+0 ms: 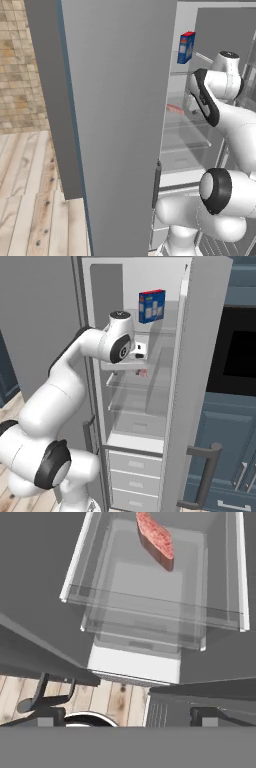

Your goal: Take the steak from the fridge and place it on the digital scale on the counter by the fridge. Wait a few seconds for a reading, then move it to the plate on the dining counter.

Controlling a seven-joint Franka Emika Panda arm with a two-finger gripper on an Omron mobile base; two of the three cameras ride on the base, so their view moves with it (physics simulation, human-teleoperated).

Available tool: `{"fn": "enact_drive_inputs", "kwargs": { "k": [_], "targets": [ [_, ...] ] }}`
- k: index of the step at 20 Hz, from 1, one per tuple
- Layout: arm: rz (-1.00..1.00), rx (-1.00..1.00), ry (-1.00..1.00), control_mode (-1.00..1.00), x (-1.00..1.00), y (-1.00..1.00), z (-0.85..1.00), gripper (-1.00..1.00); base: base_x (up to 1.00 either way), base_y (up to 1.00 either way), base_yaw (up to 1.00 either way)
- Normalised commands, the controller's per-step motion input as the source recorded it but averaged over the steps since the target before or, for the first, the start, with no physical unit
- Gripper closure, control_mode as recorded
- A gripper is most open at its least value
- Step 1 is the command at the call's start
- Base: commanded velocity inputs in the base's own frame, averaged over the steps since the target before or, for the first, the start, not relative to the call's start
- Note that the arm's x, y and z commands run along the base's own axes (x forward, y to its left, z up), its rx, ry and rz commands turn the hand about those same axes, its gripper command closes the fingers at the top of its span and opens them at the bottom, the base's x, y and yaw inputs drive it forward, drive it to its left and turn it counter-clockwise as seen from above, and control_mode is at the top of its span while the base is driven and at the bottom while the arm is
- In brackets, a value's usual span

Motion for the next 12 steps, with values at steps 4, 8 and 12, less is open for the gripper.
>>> {"fn": "enact_drive_inputs", "kwargs": {
  "k": [4, 8, 12],
  "targets": [
    [0.15, 0.00, -0.04, -1.00, 0.51, -0.04, -0.05, -1.00, 0.00, 0.00, 0.00],
    [0.12, 0.00, 0.00, -1.00, 0.44, 0.00, -0.21, -1.00, 0.00, 0.00, 0.00],
    [0.07, 0.00, 0.00, -1.00, 0.15, -0.02, -0.17, -1.00, 0.00, 0.00, 0.00]
  ]
}}
